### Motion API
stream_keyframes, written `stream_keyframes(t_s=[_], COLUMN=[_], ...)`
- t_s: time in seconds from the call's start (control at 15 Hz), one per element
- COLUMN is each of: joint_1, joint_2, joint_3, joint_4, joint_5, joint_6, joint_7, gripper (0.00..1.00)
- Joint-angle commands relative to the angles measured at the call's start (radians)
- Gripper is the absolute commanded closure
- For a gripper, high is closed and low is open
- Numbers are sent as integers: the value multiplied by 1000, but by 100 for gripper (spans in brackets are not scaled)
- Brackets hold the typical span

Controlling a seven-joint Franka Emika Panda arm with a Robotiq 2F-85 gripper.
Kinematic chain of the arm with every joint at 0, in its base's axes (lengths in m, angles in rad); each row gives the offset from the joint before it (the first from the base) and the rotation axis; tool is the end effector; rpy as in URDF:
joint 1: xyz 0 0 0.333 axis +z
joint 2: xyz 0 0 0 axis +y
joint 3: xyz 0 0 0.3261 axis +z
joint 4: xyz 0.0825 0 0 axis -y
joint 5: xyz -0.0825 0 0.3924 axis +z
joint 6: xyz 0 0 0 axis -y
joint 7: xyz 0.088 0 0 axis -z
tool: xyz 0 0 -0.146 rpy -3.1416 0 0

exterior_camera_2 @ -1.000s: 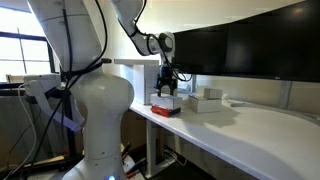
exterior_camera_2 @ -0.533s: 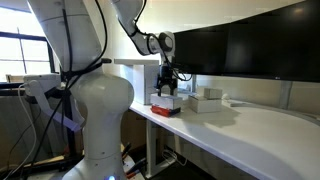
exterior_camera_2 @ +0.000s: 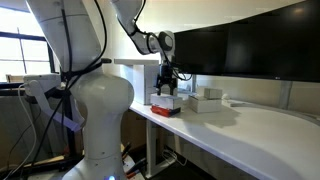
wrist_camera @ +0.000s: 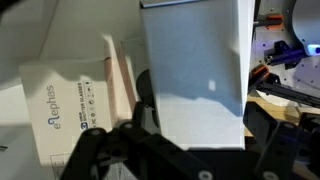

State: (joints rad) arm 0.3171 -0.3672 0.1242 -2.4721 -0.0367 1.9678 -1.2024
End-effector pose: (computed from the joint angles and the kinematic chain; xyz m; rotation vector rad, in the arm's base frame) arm 0.3701 0.1694 0.3807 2.1134 2.2854 -0.2476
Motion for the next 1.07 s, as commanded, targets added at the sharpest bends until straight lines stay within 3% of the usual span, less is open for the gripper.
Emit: stream_keyframes(t_s=[0.0,1.0], joint_1=[-4,0], joint_2=[-32,-22], joint_3=[5,1], joint_4=[-7,-68], joint_5=[4,26], joint_6=[-31,23], joint_7=[3,8], gripper=[0,0])
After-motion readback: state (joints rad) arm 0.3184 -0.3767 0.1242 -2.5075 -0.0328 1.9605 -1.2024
